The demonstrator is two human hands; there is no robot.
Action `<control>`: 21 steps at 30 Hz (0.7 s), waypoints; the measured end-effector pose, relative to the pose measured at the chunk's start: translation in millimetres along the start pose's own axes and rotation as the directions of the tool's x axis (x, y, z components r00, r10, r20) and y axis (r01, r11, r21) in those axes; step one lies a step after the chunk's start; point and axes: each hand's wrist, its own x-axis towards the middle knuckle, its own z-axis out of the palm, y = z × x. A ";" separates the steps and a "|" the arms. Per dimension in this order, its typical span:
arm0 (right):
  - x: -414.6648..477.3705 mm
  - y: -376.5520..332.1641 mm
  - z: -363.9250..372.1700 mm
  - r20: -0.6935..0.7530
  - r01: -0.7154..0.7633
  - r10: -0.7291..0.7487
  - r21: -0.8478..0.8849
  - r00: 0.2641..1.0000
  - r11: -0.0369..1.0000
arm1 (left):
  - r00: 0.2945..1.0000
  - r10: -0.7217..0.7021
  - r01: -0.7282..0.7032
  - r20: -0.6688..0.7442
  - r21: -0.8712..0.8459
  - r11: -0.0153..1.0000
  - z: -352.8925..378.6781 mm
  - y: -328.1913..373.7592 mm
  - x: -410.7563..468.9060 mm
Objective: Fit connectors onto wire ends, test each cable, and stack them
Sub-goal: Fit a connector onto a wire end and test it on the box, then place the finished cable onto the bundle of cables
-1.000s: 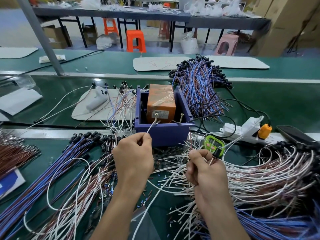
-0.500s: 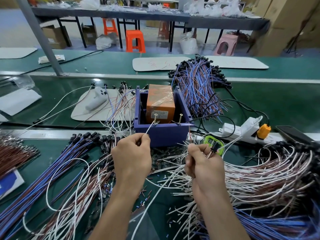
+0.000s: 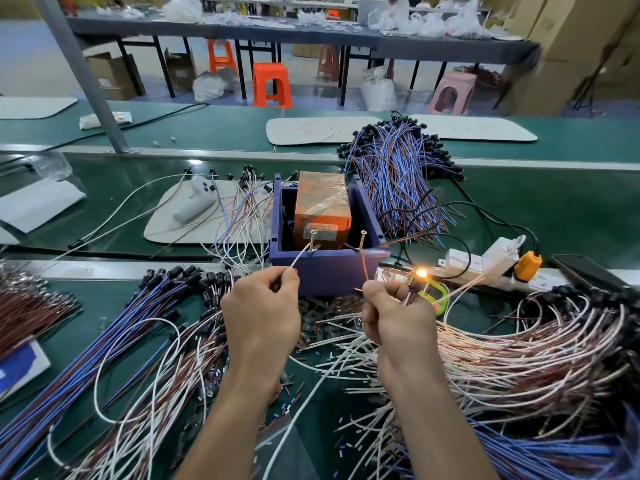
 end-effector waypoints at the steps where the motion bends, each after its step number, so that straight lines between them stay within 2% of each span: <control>1: -0.8 -0.2 -0.3 0.001 0.002 -0.002 0.004 1.000 1.000 | 1.000 -0.001 0.001 -0.001 -0.001 1.000 -0.1 -0.1 0.1; 6: -8.9 -0.8 -6.3 -0.057 0.022 -0.016 0.106 0.998 0.994 | 1.000 -0.005 0.005 -0.007 -0.007 1.000 -0.1 1.2 -0.6; 10: -24.6 1.3 -12.1 -0.007 0.031 -0.031 0.091 0.999 0.995 | 0.999 -0.023 0.027 0.041 -0.109 0.994 -0.4 -2.3 -6.2; 13: -34.5 -0.6 -15.8 0.089 0.035 -0.039 0.047 0.995 0.998 | 0.966 -0.054 0.134 0.252 -0.311 0.941 0.1 -3.7 -14.7; 15: -39.6 -2.4 -18.3 0.163 0.025 -0.028 0.022 0.986 0.999 | 0.894 -0.037 0.253 0.446 -0.435 0.864 1.1 -1.2 -22.4; 17: -43.5 -4.5 -22.0 0.225 0.009 -0.002 -0.033 0.974 0.999 | 0.813 -0.004 0.372 0.582 -0.515 0.772 1.4 2.9 -30.5; 19: -46.4 -7.5 -26.9 0.268 -0.002 0.028 -0.098 0.963 0.995 | 0.764 0.018 0.447 0.645 -0.548 0.707 1.5 5.7 -37.3; 21: -47.2 -11.6 -34.8 0.281 -0.014 0.051 -0.132 0.958 0.991 | 0.749 0.040 0.468 0.662 -0.570 0.675 3.1 7.2 -41.6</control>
